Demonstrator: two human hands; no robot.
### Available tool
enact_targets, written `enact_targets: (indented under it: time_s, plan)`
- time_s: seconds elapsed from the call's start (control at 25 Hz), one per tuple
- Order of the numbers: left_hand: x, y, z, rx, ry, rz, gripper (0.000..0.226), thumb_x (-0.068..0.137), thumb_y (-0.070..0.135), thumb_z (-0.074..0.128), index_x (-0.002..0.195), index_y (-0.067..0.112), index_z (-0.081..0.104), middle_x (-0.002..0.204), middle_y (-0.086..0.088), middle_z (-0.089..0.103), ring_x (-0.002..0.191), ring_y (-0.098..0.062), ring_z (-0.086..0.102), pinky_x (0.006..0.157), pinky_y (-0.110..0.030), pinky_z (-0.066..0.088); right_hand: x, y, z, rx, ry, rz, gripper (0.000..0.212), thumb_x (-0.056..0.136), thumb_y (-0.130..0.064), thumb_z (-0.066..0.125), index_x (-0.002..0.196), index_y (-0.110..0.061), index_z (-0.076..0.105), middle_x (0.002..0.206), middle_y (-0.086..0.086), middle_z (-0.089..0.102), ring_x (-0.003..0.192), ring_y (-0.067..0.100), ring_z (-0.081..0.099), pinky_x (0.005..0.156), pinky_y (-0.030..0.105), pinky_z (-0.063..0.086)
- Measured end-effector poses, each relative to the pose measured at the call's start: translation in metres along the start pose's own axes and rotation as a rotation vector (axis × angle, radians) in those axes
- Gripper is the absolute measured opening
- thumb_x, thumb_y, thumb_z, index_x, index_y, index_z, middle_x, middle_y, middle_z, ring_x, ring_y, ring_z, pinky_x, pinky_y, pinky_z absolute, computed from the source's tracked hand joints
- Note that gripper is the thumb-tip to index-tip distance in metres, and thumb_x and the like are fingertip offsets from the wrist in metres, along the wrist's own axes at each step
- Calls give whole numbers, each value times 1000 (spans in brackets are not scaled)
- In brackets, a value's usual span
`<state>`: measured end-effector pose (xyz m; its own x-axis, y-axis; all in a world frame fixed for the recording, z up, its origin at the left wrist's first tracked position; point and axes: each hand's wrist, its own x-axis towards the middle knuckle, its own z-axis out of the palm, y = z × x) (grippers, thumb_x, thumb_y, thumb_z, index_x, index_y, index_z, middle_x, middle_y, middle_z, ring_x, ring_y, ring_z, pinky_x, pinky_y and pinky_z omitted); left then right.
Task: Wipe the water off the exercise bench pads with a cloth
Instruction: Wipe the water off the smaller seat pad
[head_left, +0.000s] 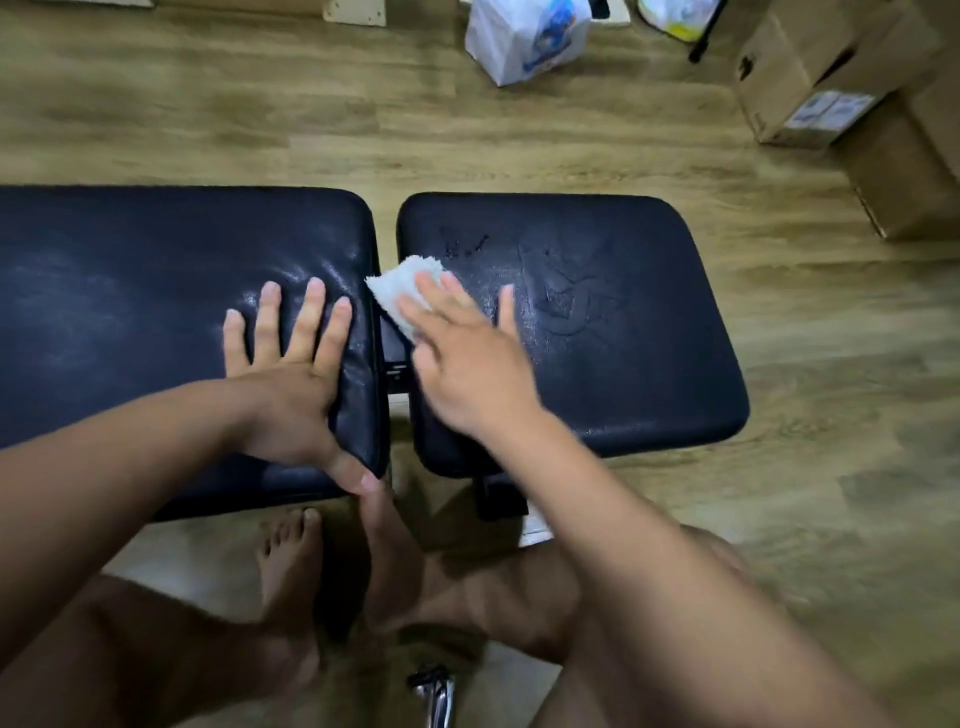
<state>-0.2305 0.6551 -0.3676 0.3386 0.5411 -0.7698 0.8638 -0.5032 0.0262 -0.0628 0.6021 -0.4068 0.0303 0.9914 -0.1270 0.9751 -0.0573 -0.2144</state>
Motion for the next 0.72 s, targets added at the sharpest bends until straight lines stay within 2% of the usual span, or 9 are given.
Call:
enact_targets:
  time_s: [0.08, 0.2, 0.28, 0.32, 0.4, 0.52, 0.6, 0.64, 0.72]
  plan:
    - [3, -1, 1, -5, 10, 13, 164, 26, 96, 61, 108, 28, -63, 112, 2, -72, 118, -39, -59, 108, -60, -28, -17, 66, -8, 25, 110, 171, 57, 89, -29, 30, 144, -28, 40, 158, -7, 24, 147, 11, 17, 115, 59, -8]
    - [6, -4, 4, -5, -5, 30, 164, 31, 95, 63, 110, 25, -62, 117, -2, -71, 112, -39, -62, 105, -61, -30, -42, 173, -29, 57, 254, 575, 63, 82, -28, 27, 143, -25, 42, 157, 3, 28, 146, 19, 24, 114, 64, -1]
    - [6, -5, 4, 0, -22, 22, 164, 35, 93, 64, 112, 23, -62, 118, -4, -70, 112, -40, -62, 104, -63, -29, -36, 188, -40, 83, 258, 724, 64, 80, -29, 26, 140, -22, 46, 156, 6, 31, 143, 26, 29, 115, 61, 5]
    - [6, -5, 4, 4, -31, 20, 164, 36, 93, 64, 112, 22, -62, 118, -5, -71, 111, -41, -63, 104, -64, -29, -26, 173, -40, 88, 271, 734, 63, 80, -27, 27, 140, -20, 46, 156, 9, 31, 142, 30, 30, 115, 59, 9]
    - [5, -5, 3, 12, -49, 22, 164, 36, 94, 63, 113, 21, -62, 117, -5, -72, 110, -41, -63, 106, -66, -27, -6, 118, -28, 63, 249, 608, 60, 86, -22, 32, 146, -20, 37, 158, 9, 25, 145, 33, 22, 116, 58, 10]
    - [1, -2, -1, 20, -50, 2, 167, 37, 94, 64, 124, 19, -58, 124, -7, -69, 115, -42, -61, 110, -66, -22, 20, 5, 4, -55, 103, 180, 62, 93, -26, 34, 153, -27, 17, 162, 1, 9, 149, 22, 2, 117, 58, 0]
    - [0, 0, 1, 29, -34, -9, 168, 35, 94, 64, 129, 19, -55, 130, -7, -66, 118, -41, -59, 111, -65, -21, 27, -29, 9, -95, 27, -13, 61, 95, -29, 34, 152, -28, 17, 162, -4, 6, 149, 18, -2, 116, 59, -5]
    - [2, 1, 2, 38, -22, -9, 169, 34, 94, 63, 129, 19, -54, 132, -7, -65, 119, -41, -59, 111, -65, -21, 28, -19, 5, -109, 21, -40, 59, 95, -29, 33, 152, -29, 18, 162, -7, 7, 149, 15, -2, 115, 60, -7]
    - [3, -1, 2, 33, -17, -9, 168, 34, 94, 64, 128, 20, -55, 131, -7, -65, 118, -41, -59, 110, -65, -22, 22, 34, -5, -118, 80, 97, 55, 96, -27, 31, 151, -30, 23, 161, -9, 11, 149, 14, 5, 113, 65, -6]
